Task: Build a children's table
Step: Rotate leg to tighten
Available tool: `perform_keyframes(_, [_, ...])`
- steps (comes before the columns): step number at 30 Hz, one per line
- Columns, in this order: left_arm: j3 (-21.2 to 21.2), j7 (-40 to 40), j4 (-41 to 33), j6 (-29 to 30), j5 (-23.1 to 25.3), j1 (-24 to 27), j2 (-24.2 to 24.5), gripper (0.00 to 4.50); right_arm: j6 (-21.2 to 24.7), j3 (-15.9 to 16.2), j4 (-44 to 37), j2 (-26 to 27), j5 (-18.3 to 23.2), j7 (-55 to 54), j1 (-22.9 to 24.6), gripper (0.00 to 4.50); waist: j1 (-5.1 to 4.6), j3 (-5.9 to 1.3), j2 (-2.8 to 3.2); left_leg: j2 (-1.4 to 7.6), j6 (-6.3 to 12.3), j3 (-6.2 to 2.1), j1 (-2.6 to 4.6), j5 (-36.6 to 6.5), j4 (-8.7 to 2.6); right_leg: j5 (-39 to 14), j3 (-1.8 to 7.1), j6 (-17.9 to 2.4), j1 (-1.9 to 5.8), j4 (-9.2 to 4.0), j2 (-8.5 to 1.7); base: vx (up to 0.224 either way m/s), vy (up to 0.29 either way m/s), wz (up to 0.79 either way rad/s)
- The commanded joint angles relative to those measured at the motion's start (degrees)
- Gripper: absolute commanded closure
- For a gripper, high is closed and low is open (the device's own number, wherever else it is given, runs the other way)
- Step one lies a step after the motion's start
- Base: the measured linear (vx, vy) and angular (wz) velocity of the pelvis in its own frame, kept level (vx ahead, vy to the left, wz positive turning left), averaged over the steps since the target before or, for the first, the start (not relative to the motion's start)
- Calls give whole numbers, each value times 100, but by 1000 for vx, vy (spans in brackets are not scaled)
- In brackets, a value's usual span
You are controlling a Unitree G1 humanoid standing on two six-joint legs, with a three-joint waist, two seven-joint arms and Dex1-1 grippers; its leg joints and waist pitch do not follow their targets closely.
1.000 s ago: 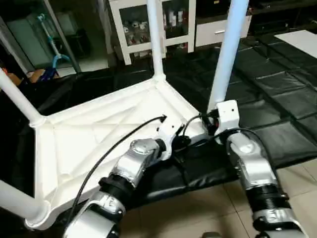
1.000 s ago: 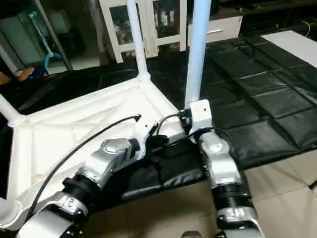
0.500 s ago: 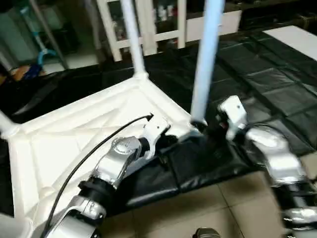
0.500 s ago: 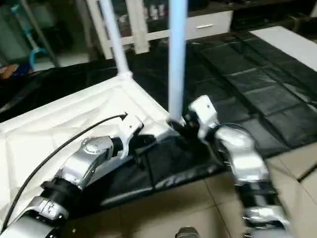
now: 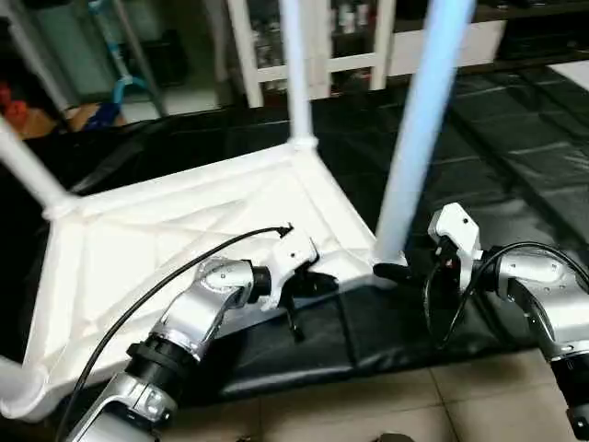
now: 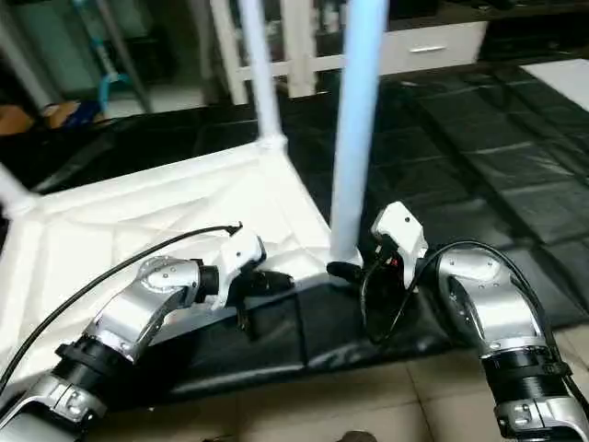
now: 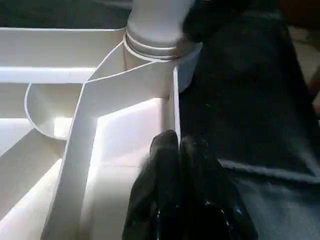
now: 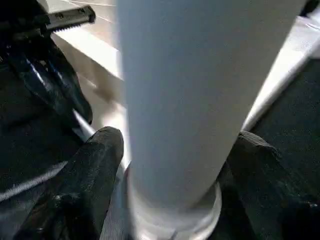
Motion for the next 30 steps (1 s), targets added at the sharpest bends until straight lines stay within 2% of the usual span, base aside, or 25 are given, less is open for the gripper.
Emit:
perform_keyframes(1, [-196, -161, 87, 145, 151, 122, 144, 450, -43, 34, -64, -50, 81, 118, -78, 102, 70, -477, -146, 478, 839, -191, 187, -915, -477, -592, 167, -1326, 186, -234, -124, 0, 0, 0])
perform_keyframes(4, [-190, -188, 72, 159, 156, 127, 156, 450, -43, 12, -50, -77, 98, 198, -98, 102, 152, -487, -165, 477, 850, -176, 181, -848, -473, -562, 171, -1314, 195, -210, -109, 0, 0, 0])
perform_keyframes(5, [-190, -188, 72, 159, 156, 127, 156, 450, -43, 12, -50, -77, 98, 198, -98, 102, 177, -480, -173, 477, 807, -159, 194, -955, -484, -682, 180, -1300, 185, -222, -106, 0, 0, 0])
perform_keyframes(7, [-200, -213, 51, 174, 155, 127, 175, 450, -11, 25, -23, -164, 135, 410, -124, 102, 184, -472, -180, 477, 716, -149, 198, -1172, -502, -894, 195, -1274, 183, -238, -105, 0, 0, 0])
perform_keyframes(8, [-205, -217, 46, 179, 151, 126, 180, 450, -1, 41, -20, -209, 154, 508, -125, 130, 180, -464, -194, 476, 650, -143, 204, -1332, -516, -1025, 206, -1253, 177, -252, -99, 0, 0, 0])
perform_keyframes(12, [-215, -225, 43, 180, 150, 120, 189, 450, -42, 90, -8, -364, 162, 766, -112, 142, 168, -430, -212, 468, 466, -135, 214, -1769, -546, -1498, 250, -1184, 173, -302, -113, 0, 0, 0])
perform_keyframes(13, [-215, -225, 43, 180, 150, 120, 189, 450, -42, 90, -8, -364, 162, 766, -112, 160, 167, -429, -209, 469, 396, -137, 232, -1882, -551, -1635, 254, -1148, 161, -320, -113, 0, 0, 0])
perform_keyframes(17, [-241, -266, 22, 191, 154, 131, 215, 450, -111, 93, 86, -489, 161, 960, -163, 188, 151, -425, -213, 464, 296, -143, 238, -2039, -560, -1803, 266, -1093, 152, -344, -114, 0, 0, 0])
perform_keyframes(24, [-279, -309, 17, 197, 161, 137, 221, 450, -153, 132, 246, -488, 147, 1127, -243, 249, 159, -440, -208, 465, 372, -136, 236, -1875, -553, -1563, 265, -1159, 153, -333, -97, 0, 0, 0])
perform_keyframes(30, [-341, -371, -43, 233, 155, 161, 245, 450, -259, 192, 398, -430, 122, 1205, -242, 261, 164, -451, -202, 461, 484, -127, 228, -1730, -534, -1417, 259, -1223, 165, -325, -103, 0, 0, 0])
